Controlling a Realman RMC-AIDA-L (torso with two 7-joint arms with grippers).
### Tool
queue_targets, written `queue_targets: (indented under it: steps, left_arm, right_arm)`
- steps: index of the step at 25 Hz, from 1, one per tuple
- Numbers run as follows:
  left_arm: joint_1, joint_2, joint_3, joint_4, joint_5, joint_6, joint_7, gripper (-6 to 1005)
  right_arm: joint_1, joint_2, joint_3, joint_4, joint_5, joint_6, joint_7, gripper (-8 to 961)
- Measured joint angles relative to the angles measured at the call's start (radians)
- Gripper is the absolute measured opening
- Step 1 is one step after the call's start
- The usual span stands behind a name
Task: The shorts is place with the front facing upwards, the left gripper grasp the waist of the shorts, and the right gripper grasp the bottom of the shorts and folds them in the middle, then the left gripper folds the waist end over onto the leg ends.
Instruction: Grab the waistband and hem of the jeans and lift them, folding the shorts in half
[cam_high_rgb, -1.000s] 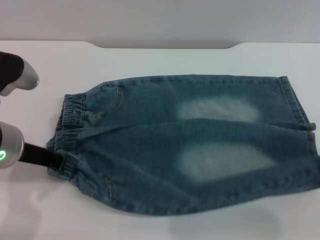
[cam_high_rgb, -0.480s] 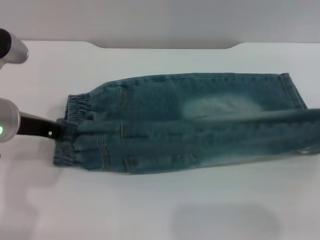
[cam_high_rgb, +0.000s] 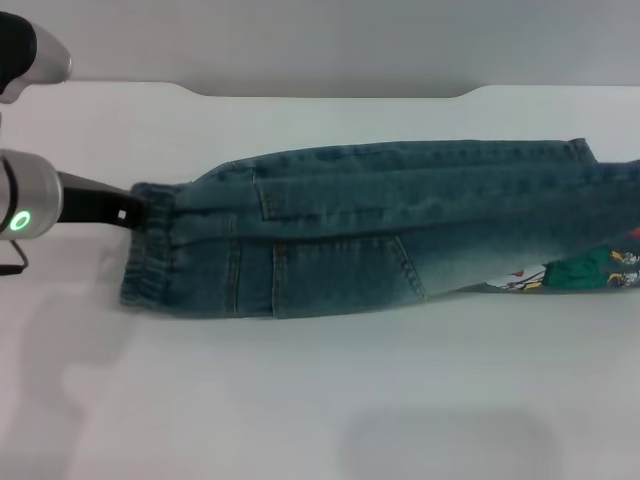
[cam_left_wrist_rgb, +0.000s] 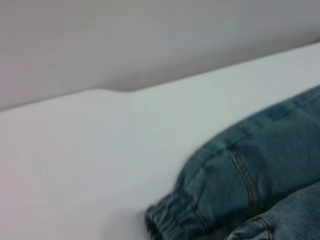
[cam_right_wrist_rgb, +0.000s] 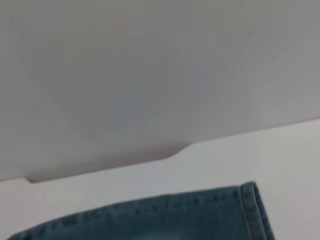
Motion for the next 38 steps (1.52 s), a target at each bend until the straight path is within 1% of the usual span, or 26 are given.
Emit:
queue_targets:
  steps: [4,7,11,16,20,23,26,29,34,36,38]
  left_arm:
    - [-0.017,0.000,-0.001,0.037,-0.024,0.048,0.011,51]
    - [-0.043,0.000,-0.008,0.081,-0.060,0.093,0.046,51]
    - [-0.064,-0.001,-0.009,0.116,-0.063,0.133,0.050,51]
    - [-0.090,-0.001,-0.009,0.169,-0.063,0.202,0.050,50]
    - [-0.119,-0.001,-0.009,0.224,-0.067,0.252,0.050,50]
    - [-0.143,0.000,-0.007,0.270,-0.079,0.288,0.056,82]
    - [-0.163,-0.001,-0.001,0.298,-0.084,0.311,0.066,113]
    - [-0.160,-0.003,0.001,0.306,-0.086,0.358,0.066,145]
    - [-0.139,-0.004,0.004,0.308,-0.106,0.416,0.067,198]
    - [-0.135,-0.004,0.005,0.308,-0.110,0.423,0.070,219]
    - [-0.132,-0.003,0.005,0.308,-0.110,0.426,0.071,277]
  right_arm:
    - [0.022,0.000,0.000,-0.055,0.010,-0.061,-0.045,16]
    - [0.033,-0.001,-0.001,-0.069,0.011,-0.108,-0.075,16]
    - [0.043,-0.001,-0.012,-0.088,0.012,-0.184,-0.104,15]
    - [0.074,-0.003,-0.010,-0.134,0.006,-0.247,-0.127,15]
    - [0.107,-0.003,-0.012,-0.199,0.002,-0.303,-0.166,15]
    - [0.138,-0.004,-0.012,-0.271,0.002,-0.354,-0.224,16]
    - [0.161,-0.002,-0.018,-0.335,-0.002,-0.397,-0.327,16]
    - [0.170,0.002,-0.034,-0.376,0.002,-0.456,-0.402,42]
    - [0.169,0.004,-0.055,-0.402,0.030,-0.536,-0.485,249]
    - [0.167,0.004,-0.060,-0.408,0.052,-0.542,-0.498,292]
    - [0.159,0.004,-0.063,-0.410,0.080,-0.547,-0.528,336]
